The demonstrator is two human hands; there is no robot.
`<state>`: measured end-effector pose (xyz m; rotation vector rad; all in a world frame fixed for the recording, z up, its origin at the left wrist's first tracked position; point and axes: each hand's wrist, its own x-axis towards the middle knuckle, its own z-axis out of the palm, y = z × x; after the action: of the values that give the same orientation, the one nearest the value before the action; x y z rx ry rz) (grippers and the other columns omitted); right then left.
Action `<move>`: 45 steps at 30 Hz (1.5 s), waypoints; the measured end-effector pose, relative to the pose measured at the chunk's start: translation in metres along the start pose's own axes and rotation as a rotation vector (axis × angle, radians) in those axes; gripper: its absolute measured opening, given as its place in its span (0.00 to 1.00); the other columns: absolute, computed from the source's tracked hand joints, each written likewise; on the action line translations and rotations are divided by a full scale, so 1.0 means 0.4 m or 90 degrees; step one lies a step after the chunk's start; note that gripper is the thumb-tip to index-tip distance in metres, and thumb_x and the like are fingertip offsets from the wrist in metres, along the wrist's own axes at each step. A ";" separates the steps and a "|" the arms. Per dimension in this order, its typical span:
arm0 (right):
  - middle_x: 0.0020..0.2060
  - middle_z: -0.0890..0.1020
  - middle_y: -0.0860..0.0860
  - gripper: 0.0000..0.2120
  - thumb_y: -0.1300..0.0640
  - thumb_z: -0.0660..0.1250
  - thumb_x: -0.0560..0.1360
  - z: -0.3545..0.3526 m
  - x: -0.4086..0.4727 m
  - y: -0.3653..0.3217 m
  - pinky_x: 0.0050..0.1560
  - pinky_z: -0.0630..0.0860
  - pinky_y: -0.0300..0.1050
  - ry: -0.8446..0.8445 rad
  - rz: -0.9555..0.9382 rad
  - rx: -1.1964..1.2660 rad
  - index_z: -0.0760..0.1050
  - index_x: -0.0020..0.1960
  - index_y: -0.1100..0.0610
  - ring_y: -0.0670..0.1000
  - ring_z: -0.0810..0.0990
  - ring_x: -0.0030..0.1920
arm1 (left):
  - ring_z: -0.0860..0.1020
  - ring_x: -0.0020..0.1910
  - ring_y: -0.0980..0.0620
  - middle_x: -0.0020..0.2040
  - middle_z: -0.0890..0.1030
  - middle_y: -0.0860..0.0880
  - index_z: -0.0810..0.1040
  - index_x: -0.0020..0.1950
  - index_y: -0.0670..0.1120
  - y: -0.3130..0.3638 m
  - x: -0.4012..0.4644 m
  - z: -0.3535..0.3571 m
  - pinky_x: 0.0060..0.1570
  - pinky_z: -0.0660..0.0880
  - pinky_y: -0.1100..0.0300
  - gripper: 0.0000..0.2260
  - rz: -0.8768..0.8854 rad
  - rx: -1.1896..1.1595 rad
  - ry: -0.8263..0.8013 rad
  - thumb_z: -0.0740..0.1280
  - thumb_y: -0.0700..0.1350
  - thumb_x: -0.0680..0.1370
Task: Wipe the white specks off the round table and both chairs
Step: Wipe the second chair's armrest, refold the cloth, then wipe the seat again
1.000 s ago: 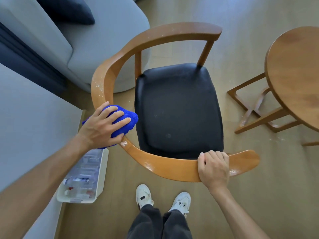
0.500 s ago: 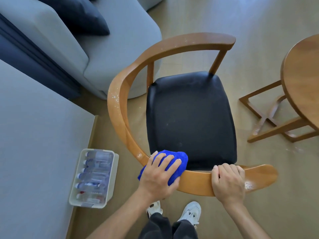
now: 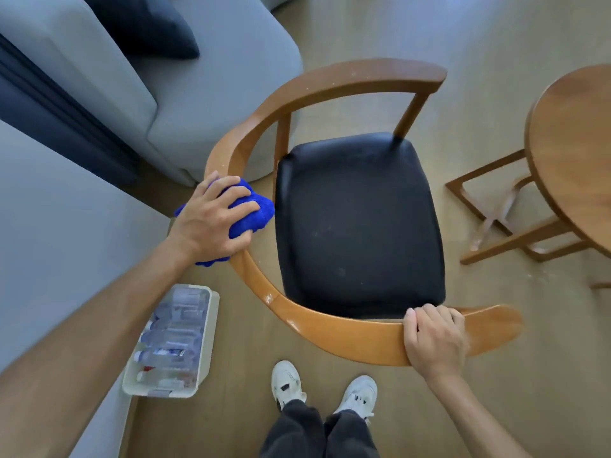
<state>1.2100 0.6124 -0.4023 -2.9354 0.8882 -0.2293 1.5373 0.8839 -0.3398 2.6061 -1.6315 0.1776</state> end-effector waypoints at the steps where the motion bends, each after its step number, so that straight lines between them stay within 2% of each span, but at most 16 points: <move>1: 0.26 0.73 0.50 0.20 0.56 0.54 0.77 0.001 0.000 -0.002 0.46 0.67 0.51 0.003 -0.001 -0.012 0.70 0.28 0.56 0.54 0.72 0.31 | 0.73 0.63 0.38 0.56 0.79 0.42 0.82 0.55 0.44 0.005 -0.002 0.003 0.69 0.61 0.40 0.18 -0.008 -0.002 0.005 0.65 0.53 0.71; 7: 0.25 0.74 0.52 0.23 0.54 0.55 0.79 0.010 0.006 -0.052 0.50 0.71 0.54 0.017 0.031 -0.052 0.72 0.27 0.57 0.57 0.72 0.32 | 0.72 0.62 0.36 0.56 0.79 0.40 0.82 0.53 0.42 0.015 -0.001 0.012 0.68 0.62 0.38 0.19 -0.017 -0.001 0.036 0.63 0.53 0.72; 13: 0.29 0.77 0.52 0.21 0.49 0.58 0.79 0.053 0.015 -0.405 0.56 0.72 0.58 -0.081 -0.010 -0.003 0.76 0.31 0.56 0.56 0.75 0.37 | 0.73 0.60 0.37 0.52 0.80 0.42 0.81 0.49 0.43 0.097 -0.033 0.014 0.69 0.61 0.40 0.15 -0.065 0.020 0.017 0.63 0.52 0.71; 16: 0.29 0.76 0.51 0.21 0.48 0.59 0.78 0.070 0.018 -0.465 0.51 0.74 0.56 -0.056 -0.006 0.011 0.75 0.30 0.56 0.56 0.75 0.36 | 0.76 0.57 0.38 0.51 0.80 0.44 0.81 0.50 0.44 0.166 -0.077 0.037 0.68 0.64 0.40 0.15 0.019 -0.011 -0.003 0.65 0.51 0.71; 19: 0.29 0.75 0.51 0.19 0.48 0.60 0.76 0.069 0.009 -0.452 0.47 0.72 0.54 -0.056 -0.009 0.033 0.74 0.30 0.56 0.56 0.75 0.35 | 0.77 0.55 0.39 0.50 0.81 0.44 0.82 0.51 0.44 0.102 -0.065 0.028 0.67 0.65 0.40 0.16 0.083 -0.024 -0.008 0.65 0.52 0.70; 22: 0.30 0.77 0.50 0.18 0.48 0.60 0.76 0.063 0.013 -0.457 0.47 0.71 0.52 -0.065 -0.013 0.045 0.75 0.31 0.56 0.55 0.76 0.36 | 0.76 0.58 0.39 0.52 0.81 0.44 0.82 0.53 0.44 -0.030 -0.001 -0.001 0.68 0.65 0.41 0.16 0.073 -0.037 -0.003 0.66 0.52 0.70; 25: 0.32 0.78 0.49 0.17 0.48 0.58 0.76 0.051 0.013 -0.457 0.47 0.72 0.51 -0.113 -0.021 0.067 0.77 0.34 0.54 0.53 0.77 0.38 | 0.71 0.65 0.42 0.58 0.79 0.45 0.82 0.57 0.48 -0.127 0.071 -0.028 0.69 0.62 0.44 0.19 0.025 -0.068 -0.106 0.64 0.55 0.72; 28: 0.39 0.82 0.48 0.16 0.46 0.57 0.76 0.043 0.020 -0.454 0.48 0.74 0.51 -0.184 -0.004 0.124 0.81 0.42 0.52 0.52 0.80 0.43 | 0.65 0.70 0.45 0.65 0.75 0.47 0.79 0.62 0.51 -0.150 0.111 -0.039 0.70 0.62 0.46 0.22 -0.020 -0.075 -0.171 0.59 0.59 0.73; 30: 0.53 0.82 0.48 0.19 0.45 0.55 0.76 0.027 0.052 -0.472 0.55 0.76 0.51 -0.164 0.001 0.271 0.80 0.55 0.52 0.51 0.80 0.55 | 0.61 0.73 0.45 0.71 0.69 0.47 0.74 0.67 0.52 -0.146 0.102 -0.035 0.72 0.59 0.45 0.26 -0.041 -0.045 -0.156 0.57 0.64 0.75; 31: 0.61 0.78 0.48 0.20 0.46 0.55 0.77 0.015 0.087 -0.489 0.62 0.74 0.50 -0.160 -0.028 0.360 0.77 0.62 0.53 0.49 0.75 0.62 | 0.60 0.74 0.45 0.73 0.66 0.46 0.71 0.70 0.52 -0.143 0.097 -0.034 0.73 0.58 0.44 0.29 -0.058 -0.029 -0.137 0.56 0.66 0.75; 32: 0.68 0.73 0.49 0.21 0.49 0.56 0.78 -0.003 0.131 -0.510 0.68 0.68 0.48 -0.155 -0.096 0.430 0.73 0.67 0.53 0.48 0.70 0.68 | 0.60 0.74 0.44 0.74 0.64 0.45 0.69 0.72 0.51 -0.140 0.091 -0.035 0.73 0.57 0.43 0.31 -0.082 -0.017 -0.116 0.55 0.68 0.75; 34: 0.73 0.66 0.53 0.22 0.55 0.59 0.79 -0.022 0.243 -0.565 0.74 0.60 0.47 -0.083 -0.274 0.478 0.68 0.72 0.54 0.51 0.63 0.74 | 0.63 0.72 0.42 0.73 0.66 0.42 0.68 0.72 0.48 -0.127 0.076 -0.036 0.71 0.60 0.42 0.30 -0.147 -0.001 -0.051 0.54 0.66 0.77; 37: 0.75 0.63 0.56 0.24 0.53 0.60 0.79 -0.016 0.402 -0.648 0.75 0.60 0.58 -0.065 -0.488 0.438 0.66 0.74 0.54 0.57 0.58 0.77 | 0.69 0.66 0.40 0.67 0.72 0.39 0.70 0.68 0.42 -0.092 0.026 -0.035 0.63 0.68 0.41 0.21 -0.339 -0.007 0.090 0.51 0.53 0.83; 41: 0.71 0.71 0.55 0.17 0.53 0.59 0.80 0.015 0.517 -0.689 0.72 0.63 0.60 -0.092 -0.716 0.367 0.75 0.67 0.55 0.58 0.63 0.74 | 0.71 0.64 0.43 0.66 0.73 0.41 0.71 0.66 0.40 -0.030 -0.046 -0.028 0.63 0.67 0.48 0.19 -0.711 -0.186 0.264 0.51 0.47 0.80; 43: 0.68 0.74 0.55 0.17 0.52 0.61 0.78 0.009 0.572 -0.700 0.70 0.64 0.60 -0.102 -0.806 0.348 0.76 0.65 0.54 0.59 0.67 0.72 | 0.70 0.63 0.45 0.64 0.74 0.41 0.71 0.66 0.39 -0.012 -0.061 -0.024 0.63 0.66 0.50 0.19 -0.848 -0.253 0.337 0.52 0.45 0.80; 45: 0.70 0.71 0.55 0.20 0.48 0.62 0.78 0.007 0.621 -0.719 0.73 0.59 0.60 -0.107 -0.931 0.277 0.73 0.69 0.50 0.60 0.64 0.73 | 0.70 0.62 0.45 0.63 0.73 0.40 0.70 0.66 0.39 -0.001 -0.066 -0.018 0.60 0.67 0.53 0.19 -0.936 -0.289 0.381 0.52 0.45 0.79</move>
<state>1.5718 0.7136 -0.3440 -2.4712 -1.2420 -0.1682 1.5257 0.9086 -0.3359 2.3047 0.4896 0.3522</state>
